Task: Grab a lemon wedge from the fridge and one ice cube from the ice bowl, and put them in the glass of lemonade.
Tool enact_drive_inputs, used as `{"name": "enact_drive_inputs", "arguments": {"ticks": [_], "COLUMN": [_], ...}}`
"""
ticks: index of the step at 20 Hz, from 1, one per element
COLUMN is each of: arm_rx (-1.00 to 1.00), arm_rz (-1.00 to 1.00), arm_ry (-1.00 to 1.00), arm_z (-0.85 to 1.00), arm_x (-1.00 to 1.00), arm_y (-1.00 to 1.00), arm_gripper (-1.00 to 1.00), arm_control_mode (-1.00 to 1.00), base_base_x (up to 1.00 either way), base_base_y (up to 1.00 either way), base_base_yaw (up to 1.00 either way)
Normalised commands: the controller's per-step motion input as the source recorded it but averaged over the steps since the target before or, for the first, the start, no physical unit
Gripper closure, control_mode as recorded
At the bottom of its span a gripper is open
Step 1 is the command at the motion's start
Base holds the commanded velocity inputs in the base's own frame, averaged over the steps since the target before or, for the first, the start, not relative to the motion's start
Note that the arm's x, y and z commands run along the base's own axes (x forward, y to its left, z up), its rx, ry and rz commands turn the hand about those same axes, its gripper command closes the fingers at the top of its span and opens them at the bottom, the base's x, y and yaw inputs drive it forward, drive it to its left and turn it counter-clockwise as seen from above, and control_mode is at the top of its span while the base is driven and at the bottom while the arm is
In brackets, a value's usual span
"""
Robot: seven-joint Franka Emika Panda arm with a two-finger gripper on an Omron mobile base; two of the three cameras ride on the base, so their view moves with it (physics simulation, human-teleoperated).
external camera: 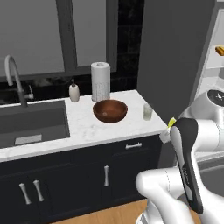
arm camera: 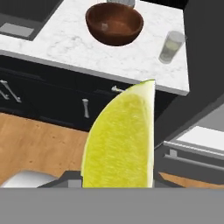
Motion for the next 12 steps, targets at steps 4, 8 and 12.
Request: {"name": "enact_drive_inputs", "arguments": {"ticks": [4, 8, 12], "arm_rx": [0.00, 0.00, 0.00], "arm_rz": [0.00, 0.00, 0.00], "arm_ry": [0.00, 0.00, 0.00], "arm_z": [0.00, 0.00, 0.00], "arm_x": [0.00, 0.00, 0.00], "arm_y": [0.00, 0.00, 0.00], "arm_gripper": [1.00, 1.00, 1.00], "arm_control_mode": [1.00, 1.00, 1.00], "base_base_x": [0.61, 0.47, 0.43], "base_base_y": [0.41, 0.02, 0.03], "base_base_yaw": [-0.28, -0.30, -0.28]}}
